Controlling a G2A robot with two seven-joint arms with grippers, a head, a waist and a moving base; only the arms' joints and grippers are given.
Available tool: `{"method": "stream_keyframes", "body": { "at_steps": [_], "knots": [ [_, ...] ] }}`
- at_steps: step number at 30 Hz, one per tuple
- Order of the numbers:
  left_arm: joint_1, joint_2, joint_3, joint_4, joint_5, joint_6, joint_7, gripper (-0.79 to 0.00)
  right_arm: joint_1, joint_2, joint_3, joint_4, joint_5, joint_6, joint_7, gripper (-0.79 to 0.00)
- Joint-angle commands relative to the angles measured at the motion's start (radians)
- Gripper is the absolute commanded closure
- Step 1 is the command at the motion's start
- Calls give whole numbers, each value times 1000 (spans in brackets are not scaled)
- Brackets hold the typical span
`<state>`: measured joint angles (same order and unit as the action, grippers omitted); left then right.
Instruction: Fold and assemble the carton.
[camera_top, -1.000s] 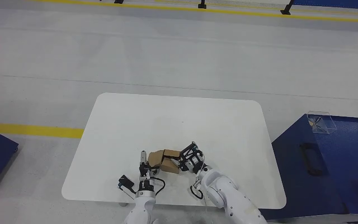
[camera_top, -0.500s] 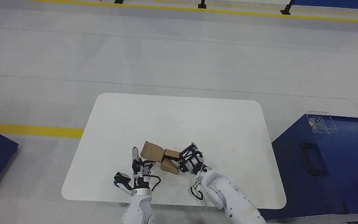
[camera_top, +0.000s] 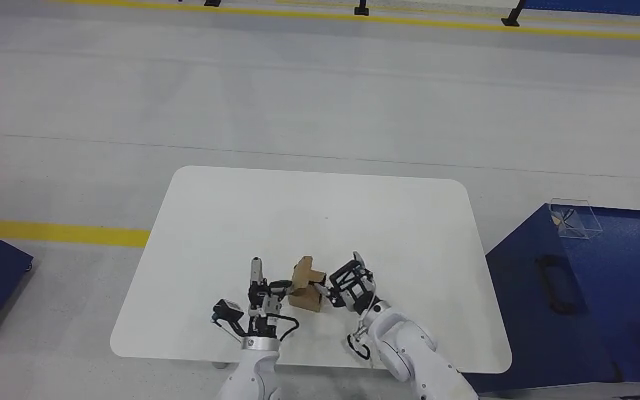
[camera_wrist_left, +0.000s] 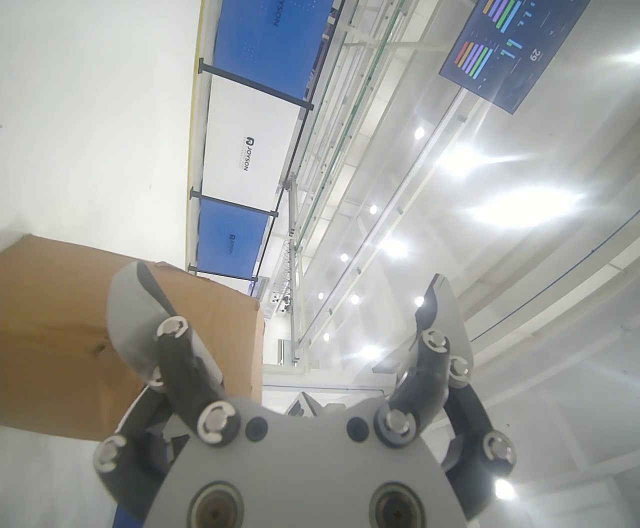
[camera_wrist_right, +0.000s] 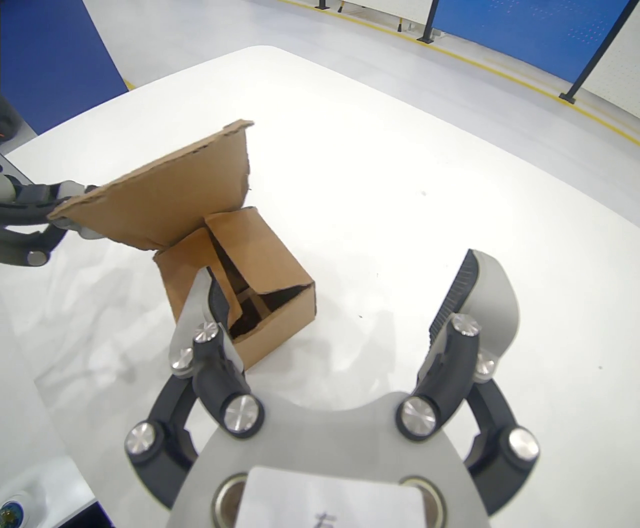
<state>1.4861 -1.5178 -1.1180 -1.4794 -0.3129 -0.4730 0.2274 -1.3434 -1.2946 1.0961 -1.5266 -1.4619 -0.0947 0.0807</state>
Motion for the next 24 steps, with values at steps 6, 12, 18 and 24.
{"method": "stream_keyframes", "body": {
  "at_steps": [6,12,18,24],
  "knots": [
    [-16,-6,11,-3,9,82,0,-785,-97,28,145,-111,18,-28,41,-785],
    [2,-11,33,-25,32,82,9,-785,-57,23,148,-48,71,-20,88,-785],
    [32,-14,45,-61,56,58,24,-785,45,4,88,84,96,1,119,-785],
    [39,-20,63,-73,64,49,24,-785,91,-11,20,141,85,-25,121,-785]
  ]
}}
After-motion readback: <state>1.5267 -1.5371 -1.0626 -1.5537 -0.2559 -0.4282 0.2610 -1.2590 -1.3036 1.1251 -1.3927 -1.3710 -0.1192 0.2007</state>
